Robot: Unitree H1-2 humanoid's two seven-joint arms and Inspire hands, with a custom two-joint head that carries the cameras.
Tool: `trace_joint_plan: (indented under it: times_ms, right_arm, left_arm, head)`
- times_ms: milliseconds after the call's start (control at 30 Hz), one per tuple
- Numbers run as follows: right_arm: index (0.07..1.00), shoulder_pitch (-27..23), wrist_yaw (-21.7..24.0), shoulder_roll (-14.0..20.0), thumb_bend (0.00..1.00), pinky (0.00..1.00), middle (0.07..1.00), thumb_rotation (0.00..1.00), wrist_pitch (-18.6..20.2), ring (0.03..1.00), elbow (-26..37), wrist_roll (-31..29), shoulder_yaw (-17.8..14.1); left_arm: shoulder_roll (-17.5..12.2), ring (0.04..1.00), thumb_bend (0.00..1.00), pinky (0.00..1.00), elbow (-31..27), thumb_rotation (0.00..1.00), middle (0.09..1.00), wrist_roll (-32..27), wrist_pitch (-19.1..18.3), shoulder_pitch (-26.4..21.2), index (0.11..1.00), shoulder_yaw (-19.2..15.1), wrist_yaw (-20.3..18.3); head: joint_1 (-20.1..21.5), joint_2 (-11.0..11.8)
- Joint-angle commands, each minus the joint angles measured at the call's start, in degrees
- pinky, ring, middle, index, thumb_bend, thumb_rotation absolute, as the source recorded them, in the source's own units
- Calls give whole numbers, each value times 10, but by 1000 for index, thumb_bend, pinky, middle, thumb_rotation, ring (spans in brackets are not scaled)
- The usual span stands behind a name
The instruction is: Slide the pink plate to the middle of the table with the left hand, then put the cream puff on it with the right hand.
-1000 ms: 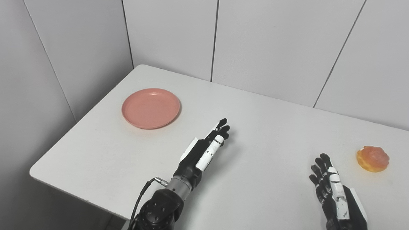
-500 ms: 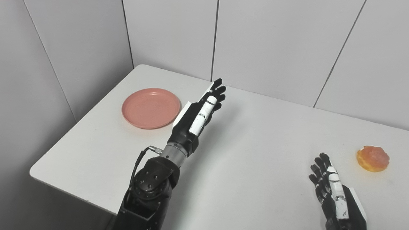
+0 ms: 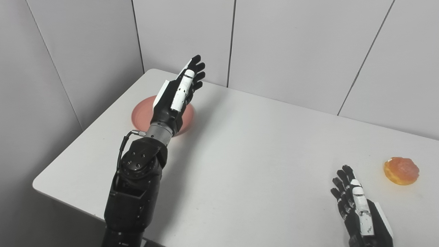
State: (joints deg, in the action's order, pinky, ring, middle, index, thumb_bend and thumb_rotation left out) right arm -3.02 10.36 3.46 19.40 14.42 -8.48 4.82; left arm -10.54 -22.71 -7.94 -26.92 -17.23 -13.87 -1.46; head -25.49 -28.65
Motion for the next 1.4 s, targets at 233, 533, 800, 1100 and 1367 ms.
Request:
trace_joint_plan:
  times_ms: [233, 533, 800, 1100, 1367]
  right_arm:
    - [1000, -17, 2, 0, 81, 1000, 1000, 1000, -12, 1000, 17, -2, 0]
    - [1000, -17, 3, -1, 81, 1000, 1000, 1000, -5, 1000, 18, -9, -3]
    - [1000, -16, 2, -1, 93, 1000, 1000, 1000, -7, 1000, 15, -11, -5]
    - [1000, -16, 1, -1, 91, 1000, 1000, 1000, -2, 1000, 16, -12, -3]
    - [1000, -15, 0, 0, 89, 1000, 1000, 1000, -4, 1000, 16, -12, -4]
  left_arm:
    - [-41, 928, 436, 930, 34, 1000, 936, -15, 23, -62, 918, -51, 25]
    - [-73, 921, 403, 924, 89, 1000, 916, -31, 25, -80, 883, -92, 38]
    - [-101, 920, 396, 925, 139, 1000, 907, -45, 41, -80, 883, -123, 38]
    - [-123, 943, 401, 952, 199, 1000, 930, -70, 75, -72, 900, -152, 28]
    - [-141, 937, 393, 939, 223, 1000, 924, -91, 78, -62, 901, -161, 27]
  head:
    - [1, 1]
    - [-1, 1]
    - [-1, 1]
    - [-1, 3]
    - [-1, 2]
